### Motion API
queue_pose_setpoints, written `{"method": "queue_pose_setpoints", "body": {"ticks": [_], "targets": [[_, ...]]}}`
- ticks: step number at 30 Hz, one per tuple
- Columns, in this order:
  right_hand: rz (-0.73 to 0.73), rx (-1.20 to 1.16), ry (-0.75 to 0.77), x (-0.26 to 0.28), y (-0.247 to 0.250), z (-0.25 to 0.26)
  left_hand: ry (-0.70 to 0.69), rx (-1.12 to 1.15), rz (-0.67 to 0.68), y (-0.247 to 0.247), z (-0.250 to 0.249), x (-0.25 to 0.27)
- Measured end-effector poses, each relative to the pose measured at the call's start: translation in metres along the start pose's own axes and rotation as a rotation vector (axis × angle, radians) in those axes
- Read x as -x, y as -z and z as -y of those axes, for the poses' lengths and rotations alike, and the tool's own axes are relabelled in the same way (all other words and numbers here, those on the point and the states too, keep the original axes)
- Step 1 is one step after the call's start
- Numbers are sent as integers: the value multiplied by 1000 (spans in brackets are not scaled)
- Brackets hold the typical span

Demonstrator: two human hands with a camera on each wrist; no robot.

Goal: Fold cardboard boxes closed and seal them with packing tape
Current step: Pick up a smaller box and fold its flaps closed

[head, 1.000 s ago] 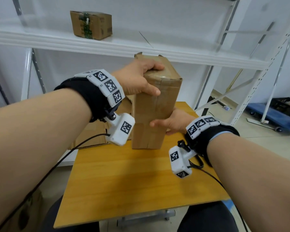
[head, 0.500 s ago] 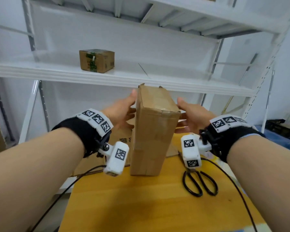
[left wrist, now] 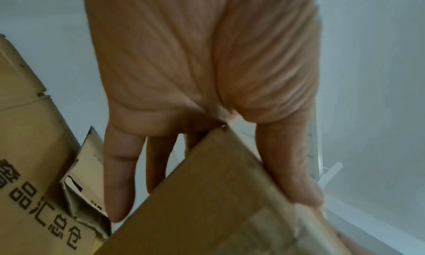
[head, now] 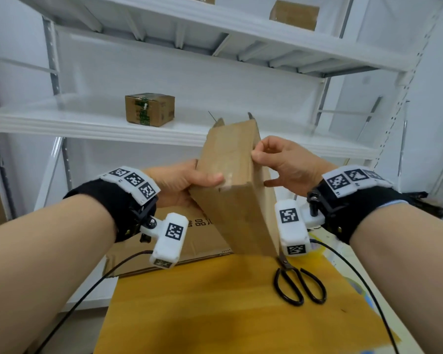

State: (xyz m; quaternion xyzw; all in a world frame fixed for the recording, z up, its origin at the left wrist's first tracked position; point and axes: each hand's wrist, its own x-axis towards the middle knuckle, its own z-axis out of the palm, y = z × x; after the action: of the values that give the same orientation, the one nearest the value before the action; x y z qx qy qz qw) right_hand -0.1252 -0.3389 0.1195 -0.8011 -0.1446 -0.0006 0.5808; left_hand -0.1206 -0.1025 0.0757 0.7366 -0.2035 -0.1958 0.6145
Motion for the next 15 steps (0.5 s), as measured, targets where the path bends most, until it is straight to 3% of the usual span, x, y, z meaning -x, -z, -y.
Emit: {"method": "queue_pose_setpoints", "body": {"ticks": [5,10,13,15], "targets": [[-49,210,37,4,-17,18,13,120,-131,15,21,-7],[182,158,-51,-2,-45,12,129,119,-370,45,42,2],[-3,198,-94,-19,-43,2,131,127,-340,53,51,15],[-65,232,-165,-28,-38,-12,135,66,-406,57,58,16]]}}
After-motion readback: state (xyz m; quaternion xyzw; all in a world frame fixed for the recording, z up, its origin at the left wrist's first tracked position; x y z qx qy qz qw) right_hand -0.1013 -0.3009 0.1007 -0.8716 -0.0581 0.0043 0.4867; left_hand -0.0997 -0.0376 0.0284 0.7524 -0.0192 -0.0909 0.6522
